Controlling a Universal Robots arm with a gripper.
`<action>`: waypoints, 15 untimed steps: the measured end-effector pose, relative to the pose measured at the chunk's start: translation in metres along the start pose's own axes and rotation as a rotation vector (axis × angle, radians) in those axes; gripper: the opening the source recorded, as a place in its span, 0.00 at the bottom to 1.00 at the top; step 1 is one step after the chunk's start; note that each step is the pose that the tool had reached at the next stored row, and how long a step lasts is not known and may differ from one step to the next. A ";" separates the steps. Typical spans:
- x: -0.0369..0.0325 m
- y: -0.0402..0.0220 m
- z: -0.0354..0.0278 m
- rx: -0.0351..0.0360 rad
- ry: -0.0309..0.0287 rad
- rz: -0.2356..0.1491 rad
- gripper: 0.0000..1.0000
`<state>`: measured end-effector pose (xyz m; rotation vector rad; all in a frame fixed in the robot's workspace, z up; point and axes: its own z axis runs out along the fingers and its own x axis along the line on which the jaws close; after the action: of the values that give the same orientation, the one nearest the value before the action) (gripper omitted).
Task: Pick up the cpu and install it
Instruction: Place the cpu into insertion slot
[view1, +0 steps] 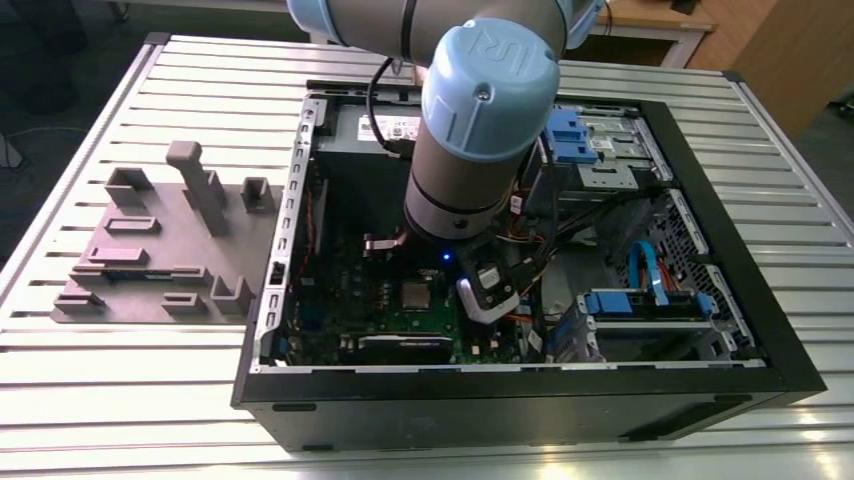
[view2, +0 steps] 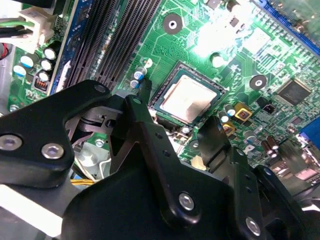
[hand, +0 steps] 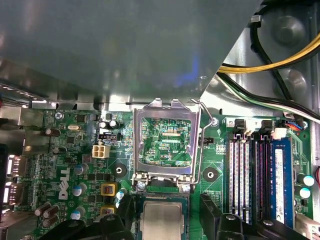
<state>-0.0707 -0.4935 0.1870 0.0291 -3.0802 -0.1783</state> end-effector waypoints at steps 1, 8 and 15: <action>0.0000 -0.0001 -0.0002 0.0001 0.0000 0.000 0.65; 0.0001 -0.0034 -0.0006 0.0014 0.0001 0.000 0.65; 0.0003 -0.0043 -0.0046 0.0017 0.0004 0.000 0.65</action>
<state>-0.0707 -0.4983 0.1910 0.0290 -3.0800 -0.1757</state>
